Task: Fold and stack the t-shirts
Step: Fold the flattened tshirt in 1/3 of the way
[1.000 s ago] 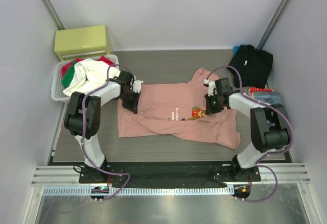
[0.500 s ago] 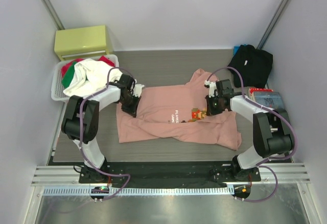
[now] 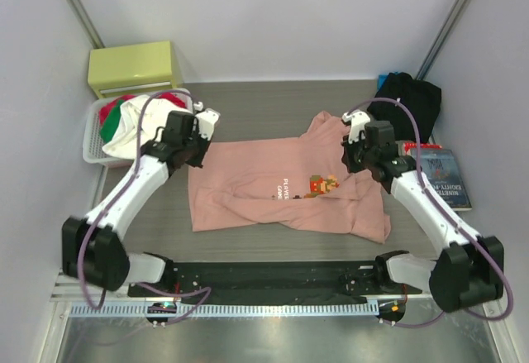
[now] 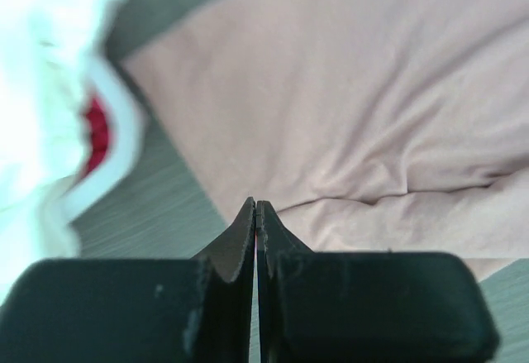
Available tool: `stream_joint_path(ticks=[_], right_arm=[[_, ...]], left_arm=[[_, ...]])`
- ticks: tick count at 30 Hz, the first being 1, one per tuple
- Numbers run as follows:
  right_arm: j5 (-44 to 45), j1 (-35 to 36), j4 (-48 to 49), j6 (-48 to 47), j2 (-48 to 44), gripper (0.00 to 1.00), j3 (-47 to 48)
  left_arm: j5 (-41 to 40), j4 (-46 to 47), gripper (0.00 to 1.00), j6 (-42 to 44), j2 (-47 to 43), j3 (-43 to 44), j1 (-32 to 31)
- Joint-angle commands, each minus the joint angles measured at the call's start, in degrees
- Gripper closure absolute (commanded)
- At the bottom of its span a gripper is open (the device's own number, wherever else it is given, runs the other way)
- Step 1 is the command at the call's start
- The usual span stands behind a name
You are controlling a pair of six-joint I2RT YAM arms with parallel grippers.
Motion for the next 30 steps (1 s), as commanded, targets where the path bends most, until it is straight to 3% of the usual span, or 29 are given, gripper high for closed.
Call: stream_joint_path(ticks=[1, 6, 10, 14, 18, 24, 30], right_arm=[[4.16, 0.34, 0.44, -1.96, -10.65, 0.99, 1.40], [5.75, -0.18, 1.94, -2.75, -15.61, 0.99, -3.26], [3.38, -1.50, 1.94, -2.22, -14.82, 0.99, -3.97], [1.19, -2.03, 0.89, -2.49, -13.86, 0.99, -1.69], [-2.94, -2.03, -4.56, -2.67, -5.44, 0.99, 6.73], [-5.23, -1.68, -5.27, -2.75, 2.84, 0.99, 17.36], [-7.69, -1.77, -5.44, -1.17, 8.47, 0.99, 22.40]], left_arm=[[-8.02, 6.98, 1.00, 2.61, -15.43, -4.88, 0.29], [-9.45, 14.12, 1.00, 3.14, -24.88, -12.29, 8.09], [-6.80, 12.10, 1.00, 1.20, -23.66, -11.60, 10.49], [-10.58, 11.40, 1.00, 0.68, -21.73, -8.71, 11.97], [-7.43, 6.39, 1.00, -4.32, -16.21, -3.16, 21.71], [-7.95, 4.10, 1.00, -2.84, -7.15, 2.63, 22.53], [-6.46, -0.55, 1.00, -2.66, 10.33, 14.58, 22.62]])
